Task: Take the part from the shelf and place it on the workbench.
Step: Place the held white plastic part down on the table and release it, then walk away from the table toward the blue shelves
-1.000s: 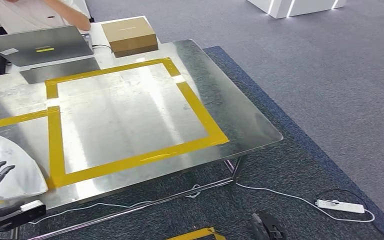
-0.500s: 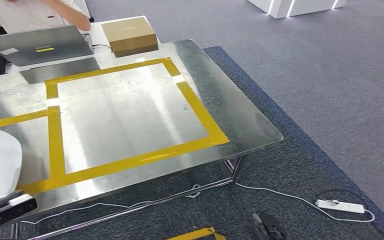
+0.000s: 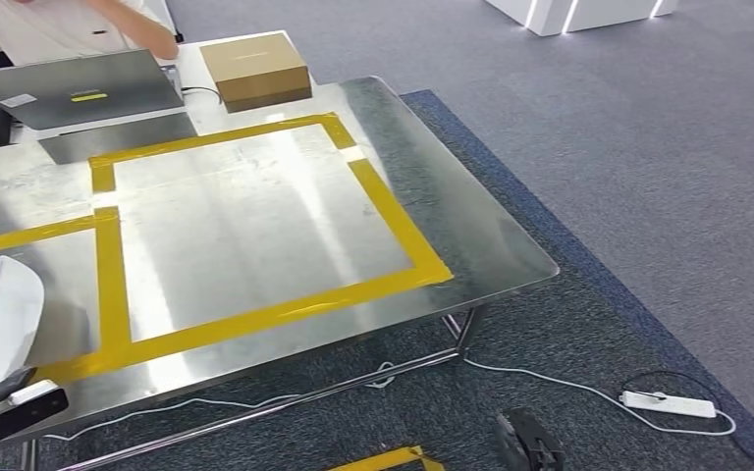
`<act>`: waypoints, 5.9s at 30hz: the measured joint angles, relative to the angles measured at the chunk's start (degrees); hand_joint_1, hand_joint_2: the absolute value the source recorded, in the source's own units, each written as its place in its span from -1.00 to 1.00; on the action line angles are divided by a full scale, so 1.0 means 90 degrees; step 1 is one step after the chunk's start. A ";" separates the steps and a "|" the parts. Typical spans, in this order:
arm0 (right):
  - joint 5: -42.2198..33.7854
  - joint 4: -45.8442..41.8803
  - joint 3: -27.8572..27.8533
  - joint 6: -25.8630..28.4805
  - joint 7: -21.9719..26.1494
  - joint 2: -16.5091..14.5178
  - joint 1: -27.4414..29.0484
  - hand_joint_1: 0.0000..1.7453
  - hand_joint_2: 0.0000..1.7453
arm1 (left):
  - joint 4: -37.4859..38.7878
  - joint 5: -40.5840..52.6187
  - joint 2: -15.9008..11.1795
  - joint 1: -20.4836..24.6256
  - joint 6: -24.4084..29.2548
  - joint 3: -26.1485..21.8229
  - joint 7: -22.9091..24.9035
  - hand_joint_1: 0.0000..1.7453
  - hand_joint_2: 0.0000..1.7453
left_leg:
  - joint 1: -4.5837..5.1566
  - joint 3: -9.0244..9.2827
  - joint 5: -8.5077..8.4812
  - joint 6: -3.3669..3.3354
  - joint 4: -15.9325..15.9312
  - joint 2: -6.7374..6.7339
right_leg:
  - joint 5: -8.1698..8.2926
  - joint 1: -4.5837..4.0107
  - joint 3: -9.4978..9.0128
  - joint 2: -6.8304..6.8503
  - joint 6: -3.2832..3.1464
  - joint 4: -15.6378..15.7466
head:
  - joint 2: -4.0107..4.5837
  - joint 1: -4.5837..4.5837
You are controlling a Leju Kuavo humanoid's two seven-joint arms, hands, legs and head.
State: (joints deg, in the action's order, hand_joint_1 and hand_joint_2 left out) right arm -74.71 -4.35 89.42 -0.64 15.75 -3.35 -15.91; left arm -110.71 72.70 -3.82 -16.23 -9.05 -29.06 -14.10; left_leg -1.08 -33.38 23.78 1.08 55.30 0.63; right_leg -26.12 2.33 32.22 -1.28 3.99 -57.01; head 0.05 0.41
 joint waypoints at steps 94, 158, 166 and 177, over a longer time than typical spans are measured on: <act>-0.0090 0.0044 0.0002 -0.0011 -0.0225 -0.0044 -0.0013 -1.00 -1.00 | -0.0234 0.0509 0.0687 -0.0057 -0.0709 -0.0985 -0.0126 -1.00 -1.00 | 0.0150 -0.0087 -0.0003 -0.0059 0.0114 -0.0319 | -0.0454 -0.0288 -0.0136 0.0782 -0.0260 -0.0338 | 0.0001 0.0007; -0.0039 0.0432 0.0002 0.0021 -0.0016 -0.0072 0.0402 -1.00 -1.00 | 0.0932 -0.4661 0.2766 -0.1399 0.1070 -0.0807 0.2726 -1.00 -1.00 | -0.0054 0.0105 0.0172 -0.0041 0.0197 -0.0081 | -0.0880 -0.0156 0.0387 0.0247 -0.0066 -0.1399 | 0.0001 -0.0052; -0.0021 0.0432 0.0002 -0.0020 -0.0050 -0.0072 0.0386 -1.00 -1.00 | 0.2285 -0.5494 0.2778 -0.1010 0.1399 -0.0823 0.3022 -1.00 -1.00 | -0.0055 0.0077 0.0149 0.0092 0.0209 0.0663 | -0.0166 -0.0079 0.0016 -0.0441 -0.0092 -0.0327 | 0.0001 -0.0069; -0.0090 0.0444 0.0002 -0.0115 -0.0090 -0.0101 0.0347 -1.00 -1.00 | 0.3504 -0.5804 0.2770 -0.0579 0.1397 -0.0942 0.3195 -1.00 -1.00 | 0.0000 -0.0712 0.0705 0.0227 0.1712 -0.0008 | -0.0143 -0.0226 -0.0045 0.0482 -0.0391 -0.0231 | 0.0001 0.0018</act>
State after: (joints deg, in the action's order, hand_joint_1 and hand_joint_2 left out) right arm -75.52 -0.35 89.44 -1.68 14.94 -4.26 -12.79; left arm -79.17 20.46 21.11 -21.45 3.52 -37.54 14.66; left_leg -1.08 -39.79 30.12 3.12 70.70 0.56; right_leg -27.41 0.29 31.82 3.07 0.47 -59.09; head 0.06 0.57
